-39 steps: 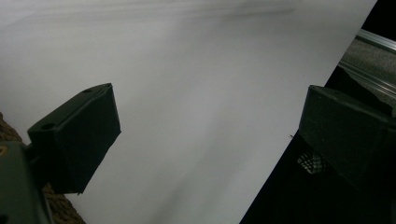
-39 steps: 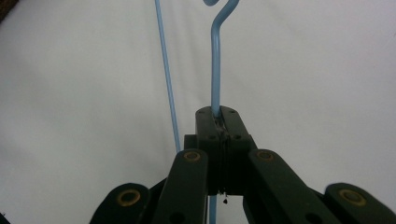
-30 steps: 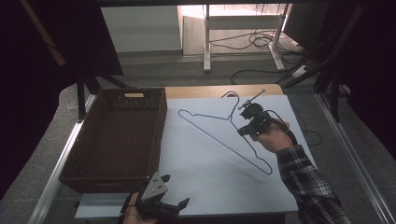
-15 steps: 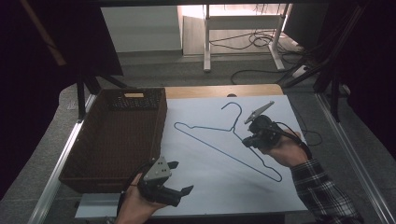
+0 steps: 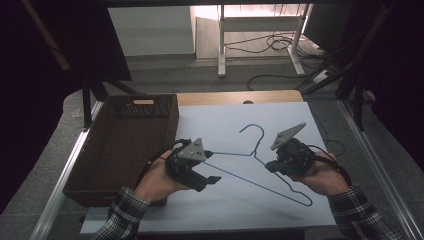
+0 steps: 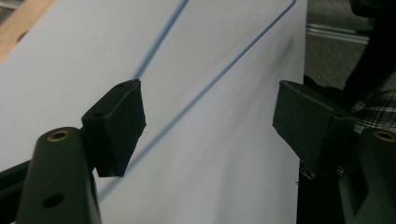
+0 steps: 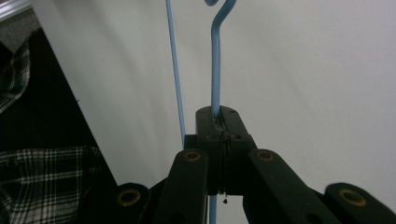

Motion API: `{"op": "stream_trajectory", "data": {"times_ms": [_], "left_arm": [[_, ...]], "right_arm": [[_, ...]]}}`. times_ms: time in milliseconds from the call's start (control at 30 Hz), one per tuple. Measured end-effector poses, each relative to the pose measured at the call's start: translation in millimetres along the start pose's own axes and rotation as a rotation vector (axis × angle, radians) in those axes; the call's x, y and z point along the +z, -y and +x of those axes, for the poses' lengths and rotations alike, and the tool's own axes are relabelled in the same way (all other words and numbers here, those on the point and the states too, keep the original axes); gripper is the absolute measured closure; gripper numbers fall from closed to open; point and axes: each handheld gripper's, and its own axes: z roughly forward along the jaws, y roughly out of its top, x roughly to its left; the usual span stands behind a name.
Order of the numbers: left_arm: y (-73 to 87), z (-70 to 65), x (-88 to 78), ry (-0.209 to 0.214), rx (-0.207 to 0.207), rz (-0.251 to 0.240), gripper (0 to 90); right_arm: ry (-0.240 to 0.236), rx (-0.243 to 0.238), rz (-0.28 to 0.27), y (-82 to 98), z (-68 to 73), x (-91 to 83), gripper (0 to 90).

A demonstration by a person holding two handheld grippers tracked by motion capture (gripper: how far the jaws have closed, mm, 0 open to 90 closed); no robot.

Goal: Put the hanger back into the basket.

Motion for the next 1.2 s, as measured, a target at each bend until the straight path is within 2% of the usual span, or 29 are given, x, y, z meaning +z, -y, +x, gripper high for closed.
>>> {"op": "stream_trajectory", "data": {"times_ms": [100,200,267,400,500,633,700,733,867,1000,1200], "left_arm": [[-10.0,10.8,8.7,0.057,0.042,0.030,29.3],[-17.0,18.1,16.9,0.096,0.069,0.042,35.4],[-20.8,21.6,22.7,0.126,0.063,0.027,41.8],[-25.7,30.8,30.8,0.184,0.091,0.041,51.2],[-26.3,36.0,36.9,0.234,0.086,0.065,56.6],[-24.7,39.5,41.1,0.295,0.073,0.069,65.3],[-23.7,40.6,42.5,0.320,0.069,0.073,71.7],[-23.0,40.1,43.5,0.334,0.053,0.067,79.7],[-21.1,40.4,43.7,0.389,0.081,0.062,85.1],[-21.3,40.3,42.0,0.414,0.087,0.060,87.2],[-21.1,40.0,37.1,0.404,0.091,0.033,87.5]], "right_arm": [[-0.006,-0.012,0.004,2.4,4.3,-3.3,88.7],[-0.022,-0.022,0.004,4.4,7.6,-5.9,88.7],[-0.027,-0.040,0.002,4.8,9.9,-7.0,88.7],[-0.044,-0.076,0.006,4.1,15.2,-8.6,88.7],[-0.046,-0.095,0.008,3.4,17.4,-9.7,88.7],[-0.057,-0.104,0.010,2.1,19.2,-10.4,88.7],[-0.060,-0.113,0.012,1.2,20.3,-9.7,88.7],[-0.057,-0.115,0.012,0.9,20.7,-9.4,88.7],[-0.056,-0.123,0.022,-1.1,21.0,-7.6,88.6],[-0.069,-0.125,0.029,-2.2,19.4,-7.6,88.4],[-0.083,-0.137,0.023,-3.6,18.1,-10.4,87.4]]}}
